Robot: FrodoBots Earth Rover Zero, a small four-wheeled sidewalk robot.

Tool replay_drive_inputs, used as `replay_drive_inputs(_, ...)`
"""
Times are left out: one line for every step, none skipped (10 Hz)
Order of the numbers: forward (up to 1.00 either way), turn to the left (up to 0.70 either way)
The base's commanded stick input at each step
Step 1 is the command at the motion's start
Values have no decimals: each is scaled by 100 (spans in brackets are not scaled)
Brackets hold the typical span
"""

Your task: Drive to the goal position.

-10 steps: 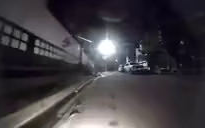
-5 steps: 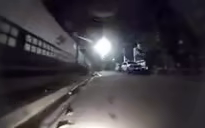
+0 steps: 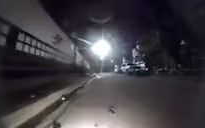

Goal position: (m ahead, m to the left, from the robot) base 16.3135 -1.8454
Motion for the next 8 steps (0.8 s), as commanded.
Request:
replay_drive_inputs(70, -22)
replay_drive_inputs(70, -35)
replay_drive_inputs(70, -35)
replay_drive_inputs(70, -32)
replay_drive_inputs(70, -28)
replay_drive_inputs(70, -25)
replay_drive_inputs(70, 0)
replay_drive_inputs(70, 0)
